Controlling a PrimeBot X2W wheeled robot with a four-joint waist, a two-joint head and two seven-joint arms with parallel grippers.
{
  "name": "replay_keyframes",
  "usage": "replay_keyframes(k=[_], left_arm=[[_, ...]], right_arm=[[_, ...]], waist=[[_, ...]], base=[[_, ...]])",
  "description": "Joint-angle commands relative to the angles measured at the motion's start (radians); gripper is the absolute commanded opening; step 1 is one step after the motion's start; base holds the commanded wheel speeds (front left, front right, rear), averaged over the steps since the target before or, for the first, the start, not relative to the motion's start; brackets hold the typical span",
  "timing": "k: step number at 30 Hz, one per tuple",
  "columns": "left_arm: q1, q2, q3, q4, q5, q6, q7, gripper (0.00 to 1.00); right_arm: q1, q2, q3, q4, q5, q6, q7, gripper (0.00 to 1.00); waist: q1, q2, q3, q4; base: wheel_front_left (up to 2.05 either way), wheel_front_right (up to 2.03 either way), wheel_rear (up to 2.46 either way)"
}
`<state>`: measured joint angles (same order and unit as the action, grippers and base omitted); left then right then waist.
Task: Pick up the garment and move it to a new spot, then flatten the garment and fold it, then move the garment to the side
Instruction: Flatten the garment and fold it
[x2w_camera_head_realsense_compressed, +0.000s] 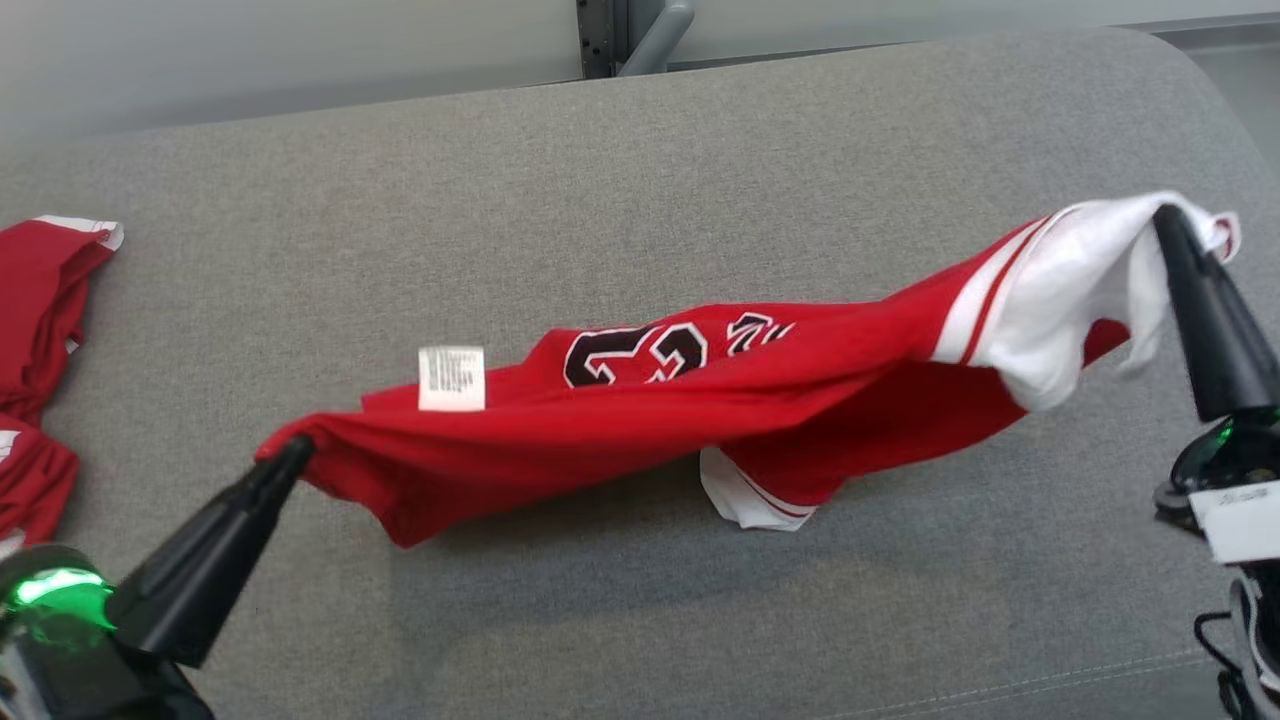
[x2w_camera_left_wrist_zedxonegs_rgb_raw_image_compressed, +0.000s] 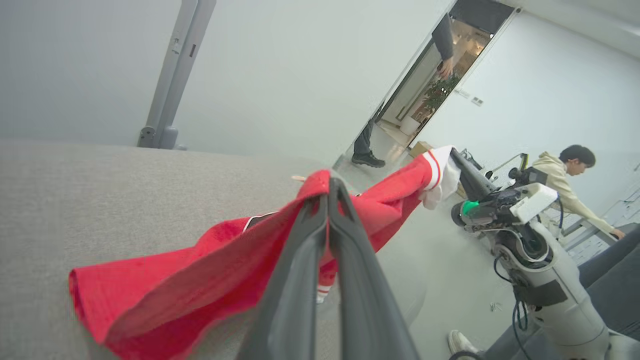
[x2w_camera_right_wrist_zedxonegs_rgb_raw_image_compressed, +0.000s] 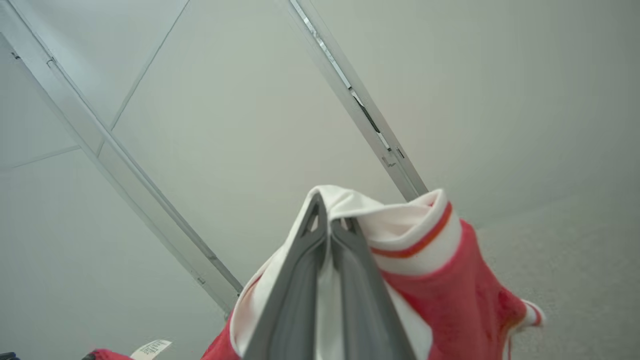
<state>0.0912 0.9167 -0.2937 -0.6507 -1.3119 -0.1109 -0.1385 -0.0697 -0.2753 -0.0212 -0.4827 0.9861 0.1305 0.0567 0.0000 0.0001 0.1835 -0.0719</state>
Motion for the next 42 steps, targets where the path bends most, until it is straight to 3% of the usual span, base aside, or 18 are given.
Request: replay_keyframes(k=[1, 5, 10, 14, 17, 21, 25, 27, 29, 31, 34, 37, 40, 42], left_arm=[[0.008, 0.049, 0.052, -0.018, -0.022, 0.003, 0.004, 0.0], [-0.043, 0.161, 0.179, -0.048, -0.098, -0.005, 0.04, 0.0], [-0.148, 0.259, 0.269, 0.005, -0.193, -0.015, 0.107, 0.0], [-0.318, 0.322, 0.295, 0.111, -0.284, -0.019, 0.18, 0.0], [-0.485, 0.319, 0.249, 0.193, -0.299, -0.017, 0.231, 0.0], [-0.803, 0.193, 0.11, 0.4, -0.227, -0.017, 0.28, 0.0], [-1.185, -0.036, -0.048, 0.691, -0.018, 0.01, 0.26, 0.0], [-1.348, -0.144, -0.096, 0.827, 0.095, 0.011, 0.197, 0.0], [-1.454, -0.234, -0.134, 0.93, 0.164, 0.0, 0.133, 0.0], [-1.537, -0.286, -0.162, 1.0, 0.238, -0.01, 0.045, 0.0], [-1.548, -0.322, -0.223, 1.062, 0.309, -0.02, -0.059, 0.0], [-1.423, -0.314, -0.329, 1.054, 0.328, -0.021, -0.106, 0.0], [-1.265, -0.27, -0.395, 1.044, 0.334, -0.019, -0.125, 0.0], [-1.134, -0.283, -0.376, 1.019, 0.318, -0.02, -0.128, 0.0]], right_arm=[[-0.05, 0.012, -0.028, -0.009, 0.016, 0.0, 0.029, 0.0], [-0.217, 0.08, -0.096, 0.027, 0.02, 0.0, 0.125, 0.0], [-0.466, 0.169, -0.168, 0.143, -0.101, 0.0, 0.214, 0.0], [-0.761, 0.219, -0.27, 0.338, -0.226, 0.0, 0.234, 0.0], [-0.966, 0.224, -0.289, 0.539, -0.227, -0.001, 0.181, 0.0], [-1.229, 0.219, -0.263, 0.852, -0.255, -0.001, 0.029, 0.0], [-1.493, 0.218, -0.227, 1.196, -0.26, -0.001, -0.211, 0.0], [-1.625, 0.219, -0.198, 1.333, -0.238, 0.0, -0.29, 0.0], [-1.722, 0.223, -0.133, 1.405, -0.198, 0.0, -0.314, 0.0], [-1.76, 0.225, -0.018, 1.398, -0.157, 0.0, -0.32, 0.0], [-1.675, 0.223, 0.144, 1.302, -0.112, 0.0, -0.321, 0.0], [-1.461, 0.221, 0.249, 1.209, -0.118, 0.0, -0.322, 0.0], [-1.208, 0.224, 0.283, 1.157, -0.152, 0.0, -0.322, 0.0], [-1.026, 0.224, 0.286, 1.137, -0.157, 0.0, -0.322, 0.0]], waist=[[0.0, -0.0001, 0.014, 0.002], [0.0, -0.0001, 0.07, 0.01], [0.0, -0.0001, 0.161, 0.018], [0.0, -0.0001, 0.255, 0.032], [0.0, -0.0001, 0.329, 0.049], [0.0, -0.0001, 0.394, 0.069], [0.0, -0.0001, 0.418, 0.078], [0.0, -0.0001, 0.435, 0.085], [0.0, -0.0001, 0.45, 0.09], [0.0, -0.0001, 0.467, 0.092], [0.0, -0.0001, 0.474, 0.08], [0.0, -0.0001, 0.446, 0.063], [0.0, -0.0001, 0.416, 0.049], [0.0, -0.0001, 0.393, 0.047]], base=[[0.0, 0.0, 0.0], [0.0, 0.0, 0.0], [0.0, 0.0, 0.0], [0.0, 0.0, 0.0], [0.0, 0.0, 0.0], [0.0, 0.0, 0.0], [0.0, 0.0, 0.0], [0.0, 0.0, 0.0], [0.0, 0.0, 0.0], [0.0, 0.0, 0.0], [0.0, 0.0, 0.0], [0.0, 0.0, 0.0], [0.0, 0.0, 0.0], [0.0, 0.0, 0.0]])
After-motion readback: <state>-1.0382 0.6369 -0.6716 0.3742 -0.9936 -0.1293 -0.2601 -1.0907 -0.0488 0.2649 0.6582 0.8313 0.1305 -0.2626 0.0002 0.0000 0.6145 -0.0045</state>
